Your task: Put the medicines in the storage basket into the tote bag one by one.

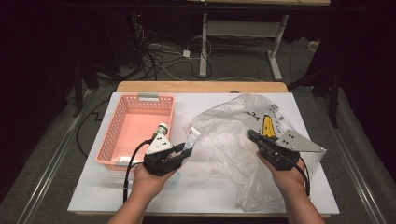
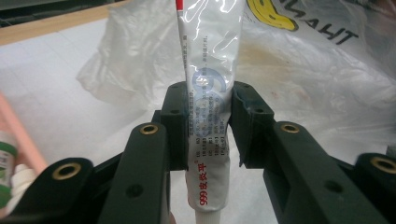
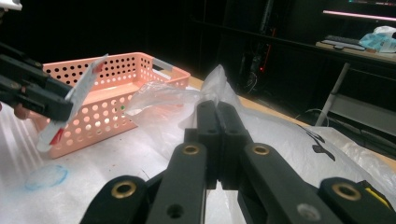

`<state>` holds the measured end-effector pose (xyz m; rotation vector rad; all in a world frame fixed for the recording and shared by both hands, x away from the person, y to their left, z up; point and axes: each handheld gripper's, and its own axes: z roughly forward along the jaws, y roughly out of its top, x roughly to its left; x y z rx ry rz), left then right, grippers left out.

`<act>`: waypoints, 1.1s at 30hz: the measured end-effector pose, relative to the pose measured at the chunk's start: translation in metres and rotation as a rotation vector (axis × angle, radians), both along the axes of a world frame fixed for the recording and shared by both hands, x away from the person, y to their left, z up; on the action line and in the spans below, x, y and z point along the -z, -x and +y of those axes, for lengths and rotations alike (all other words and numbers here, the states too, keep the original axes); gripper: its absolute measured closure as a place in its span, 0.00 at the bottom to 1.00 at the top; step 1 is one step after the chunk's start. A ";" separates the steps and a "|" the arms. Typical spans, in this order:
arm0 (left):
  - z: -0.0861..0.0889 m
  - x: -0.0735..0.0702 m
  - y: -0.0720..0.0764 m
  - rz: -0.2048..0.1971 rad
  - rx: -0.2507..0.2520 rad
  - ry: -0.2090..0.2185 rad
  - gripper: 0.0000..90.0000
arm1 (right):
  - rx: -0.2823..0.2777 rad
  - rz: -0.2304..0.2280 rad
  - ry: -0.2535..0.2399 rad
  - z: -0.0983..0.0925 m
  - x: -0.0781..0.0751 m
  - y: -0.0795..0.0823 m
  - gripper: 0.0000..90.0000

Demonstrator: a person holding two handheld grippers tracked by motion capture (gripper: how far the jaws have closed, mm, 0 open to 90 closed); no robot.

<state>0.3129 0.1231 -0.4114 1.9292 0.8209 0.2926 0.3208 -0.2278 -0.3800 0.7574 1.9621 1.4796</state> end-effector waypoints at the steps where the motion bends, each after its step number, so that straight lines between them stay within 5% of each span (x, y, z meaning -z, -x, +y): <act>1: -0.002 0.001 0.000 0.002 0.006 -0.006 0.75 | 0.000 0.001 0.000 0.000 0.000 0.000 1.00; 33: -0.057 0.023 -0.008 0.047 0.122 -0.106 0.75 | -0.004 0.001 0.000 0.002 0.001 0.001 1.00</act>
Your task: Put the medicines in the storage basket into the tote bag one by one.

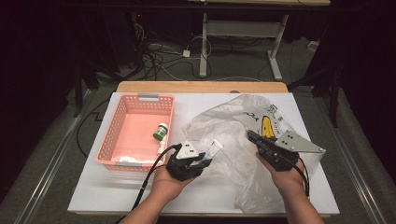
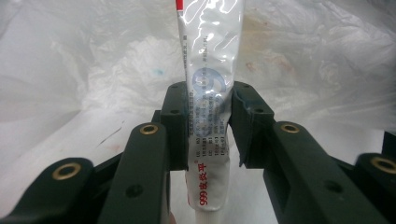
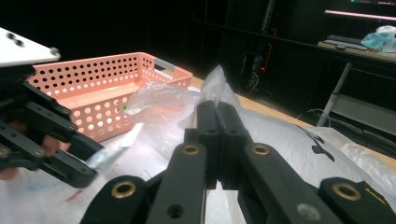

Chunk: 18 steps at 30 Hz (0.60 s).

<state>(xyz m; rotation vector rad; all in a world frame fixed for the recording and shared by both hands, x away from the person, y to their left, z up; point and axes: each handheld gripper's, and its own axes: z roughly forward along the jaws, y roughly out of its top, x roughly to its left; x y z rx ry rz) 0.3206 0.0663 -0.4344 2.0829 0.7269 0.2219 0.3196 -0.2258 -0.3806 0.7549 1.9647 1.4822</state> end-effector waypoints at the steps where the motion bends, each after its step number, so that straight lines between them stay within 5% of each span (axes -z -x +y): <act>1: -0.003 0.000 -0.002 0.000 0.002 0.000 0.75 | -0.001 0.000 -0.001 0.000 0.000 0.000 1.00; 18: -0.048 -0.002 -0.034 -0.019 0.010 0.013 0.75 | 0.001 -0.002 -0.016 -0.002 -0.002 -0.001 1.00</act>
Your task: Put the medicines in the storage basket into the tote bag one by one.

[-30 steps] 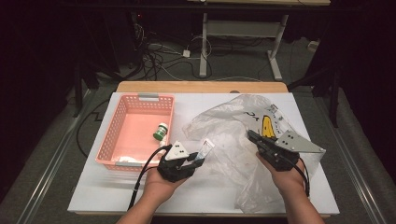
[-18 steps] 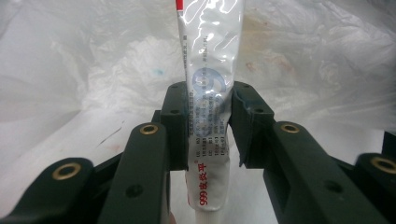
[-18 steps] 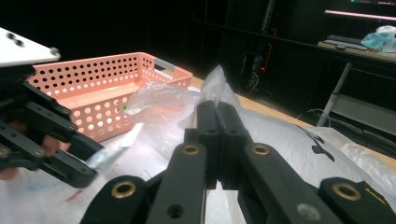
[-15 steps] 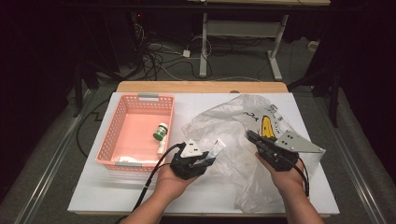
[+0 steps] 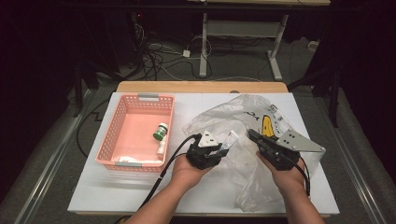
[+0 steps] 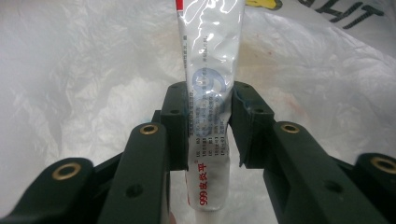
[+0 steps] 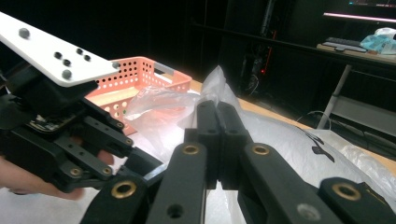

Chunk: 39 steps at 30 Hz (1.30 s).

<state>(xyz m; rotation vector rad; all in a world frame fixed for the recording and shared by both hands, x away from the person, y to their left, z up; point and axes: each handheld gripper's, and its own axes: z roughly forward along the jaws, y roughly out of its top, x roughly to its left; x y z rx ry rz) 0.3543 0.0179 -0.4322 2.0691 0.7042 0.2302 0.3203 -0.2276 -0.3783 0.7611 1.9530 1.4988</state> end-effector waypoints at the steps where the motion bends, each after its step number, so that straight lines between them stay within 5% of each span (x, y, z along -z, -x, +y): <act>1: -0.002 0.000 -0.002 -0.001 -0.001 0.003 0.75 | 0.000 -0.001 0.000 0.000 0.000 0.000 1.00; 26: -0.057 0.023 -0.034 -0.019 -0.025 -0.050 0.75 | 0.002 -0.010 -0.022 -0.003 -0.004 -0.002 1.00; 39: -0.069 0.038 -0.042 -0.013 -0.039 -0.026 0.75 | 0.008 -0.006 -0.030 -0.005 -0.004 -0.004 1.00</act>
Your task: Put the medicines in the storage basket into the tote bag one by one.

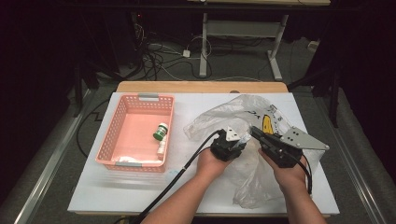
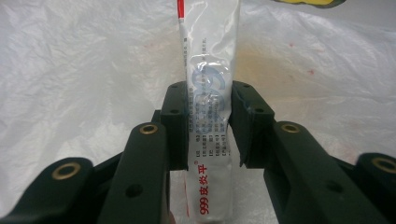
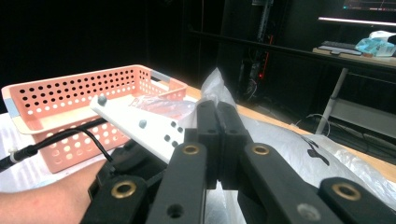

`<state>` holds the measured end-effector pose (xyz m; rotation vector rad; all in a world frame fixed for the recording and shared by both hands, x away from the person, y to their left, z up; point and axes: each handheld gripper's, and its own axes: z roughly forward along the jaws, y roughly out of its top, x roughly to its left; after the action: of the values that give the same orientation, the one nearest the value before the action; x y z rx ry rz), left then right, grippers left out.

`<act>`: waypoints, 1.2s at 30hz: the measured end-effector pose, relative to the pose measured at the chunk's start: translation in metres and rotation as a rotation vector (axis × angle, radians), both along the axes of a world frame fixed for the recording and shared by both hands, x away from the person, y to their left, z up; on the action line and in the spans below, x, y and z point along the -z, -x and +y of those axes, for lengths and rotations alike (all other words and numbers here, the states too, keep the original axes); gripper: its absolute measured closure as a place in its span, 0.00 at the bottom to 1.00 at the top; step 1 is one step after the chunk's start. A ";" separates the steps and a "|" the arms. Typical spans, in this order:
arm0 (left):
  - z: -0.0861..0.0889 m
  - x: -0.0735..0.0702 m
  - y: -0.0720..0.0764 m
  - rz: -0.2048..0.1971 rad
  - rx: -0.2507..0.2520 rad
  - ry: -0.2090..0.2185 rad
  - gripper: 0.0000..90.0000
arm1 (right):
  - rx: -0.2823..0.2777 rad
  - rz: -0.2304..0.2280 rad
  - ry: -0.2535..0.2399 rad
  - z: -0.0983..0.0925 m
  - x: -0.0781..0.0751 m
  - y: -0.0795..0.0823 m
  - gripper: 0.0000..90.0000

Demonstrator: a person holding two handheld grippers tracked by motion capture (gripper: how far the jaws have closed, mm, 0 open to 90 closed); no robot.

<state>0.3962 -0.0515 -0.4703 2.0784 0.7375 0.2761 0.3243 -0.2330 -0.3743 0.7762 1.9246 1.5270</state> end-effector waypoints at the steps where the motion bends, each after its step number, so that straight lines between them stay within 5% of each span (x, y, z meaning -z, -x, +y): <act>1: -0.001 0.002 -0.001 0.007 0.001 0.001 0.75 | -0.001 0.001 0.000 0.000 0.000 0.000 1.00; 10: -0.005 0.008 -0.006 0.018 -0.013 0.000 0.74 | 0.004 0.004 -0.005 -0.002 0.001 -0.002 1.00; 17: 0.001 0.000 0.004 0.010 0.011 -0.012 0.63 | 0.005 0.003 -0.004 -0.003 0.001 -0.001 1.00; 36: 0.068 -0.001 0.052 0.049 0.031 0.080 0.46 | 0.008 0.007 0.005 -0.004 0.002 0.001 1.00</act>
<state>0.3437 0.0165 -0.4688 2.0255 0.7329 0.1766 0.3233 -0.2371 -0.3762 0.7875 1.9267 1.5163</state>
